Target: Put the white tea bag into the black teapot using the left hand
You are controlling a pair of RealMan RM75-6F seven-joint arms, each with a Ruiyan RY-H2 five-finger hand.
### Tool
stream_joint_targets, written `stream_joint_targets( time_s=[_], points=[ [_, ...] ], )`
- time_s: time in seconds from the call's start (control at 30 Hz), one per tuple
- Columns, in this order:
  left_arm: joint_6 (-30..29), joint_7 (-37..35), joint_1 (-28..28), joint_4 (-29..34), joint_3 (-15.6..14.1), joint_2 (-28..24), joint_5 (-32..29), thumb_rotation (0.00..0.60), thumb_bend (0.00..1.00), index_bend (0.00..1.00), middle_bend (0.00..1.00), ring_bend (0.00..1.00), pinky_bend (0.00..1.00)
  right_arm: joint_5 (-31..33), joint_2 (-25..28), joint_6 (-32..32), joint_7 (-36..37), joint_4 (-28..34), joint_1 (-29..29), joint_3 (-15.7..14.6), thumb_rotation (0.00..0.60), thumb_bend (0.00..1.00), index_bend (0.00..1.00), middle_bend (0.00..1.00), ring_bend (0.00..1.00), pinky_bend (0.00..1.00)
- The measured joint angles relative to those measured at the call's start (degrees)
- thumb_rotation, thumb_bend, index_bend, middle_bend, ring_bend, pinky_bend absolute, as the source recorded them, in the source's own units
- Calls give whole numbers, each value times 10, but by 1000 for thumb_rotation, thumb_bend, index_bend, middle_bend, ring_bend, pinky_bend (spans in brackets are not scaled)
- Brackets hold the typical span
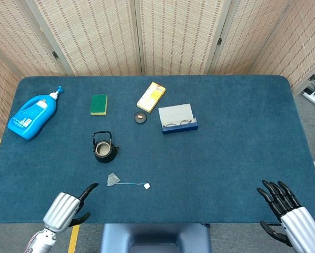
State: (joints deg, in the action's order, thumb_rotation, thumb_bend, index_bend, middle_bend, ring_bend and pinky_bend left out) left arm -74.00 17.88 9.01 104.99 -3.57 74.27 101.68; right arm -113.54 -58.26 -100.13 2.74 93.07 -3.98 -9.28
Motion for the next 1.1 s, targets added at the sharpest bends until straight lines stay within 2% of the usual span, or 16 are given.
stream_joint_targets(
  time_s=[0.2,0.43,0.6,0.7,1.1],
  points=[
    [47,10,39,-9,32,69,-41,600,289,407,1000,1000,1000,-5,-1,-60,16,-16,-19,5,600,306,0,0,0,0],
    [100,62,78,-22,60,133,-97,600,291,446,1000,1000,1000,-16,0,-134,83,-62,-40,7,600,305,0,0,0,0],
    [131,105,108,-41,79,192,-152,600,293,437,1000,1000,1000,-21,2,-144,108,-77,-42,8,600,306,0,0,0,0],
    [146,116,127,-63,89,221,-177,600,329,444,1000,1000,1000,-28,0,-150,110,-83,-44,8,600,305,0,0,0,0],
    [176,125,182,-141,115,282,-238,600,347,456,1000,1000,1000,-28,3,-153,128,-91,-44,8,600,306,0,0,0,0]
  ],
)
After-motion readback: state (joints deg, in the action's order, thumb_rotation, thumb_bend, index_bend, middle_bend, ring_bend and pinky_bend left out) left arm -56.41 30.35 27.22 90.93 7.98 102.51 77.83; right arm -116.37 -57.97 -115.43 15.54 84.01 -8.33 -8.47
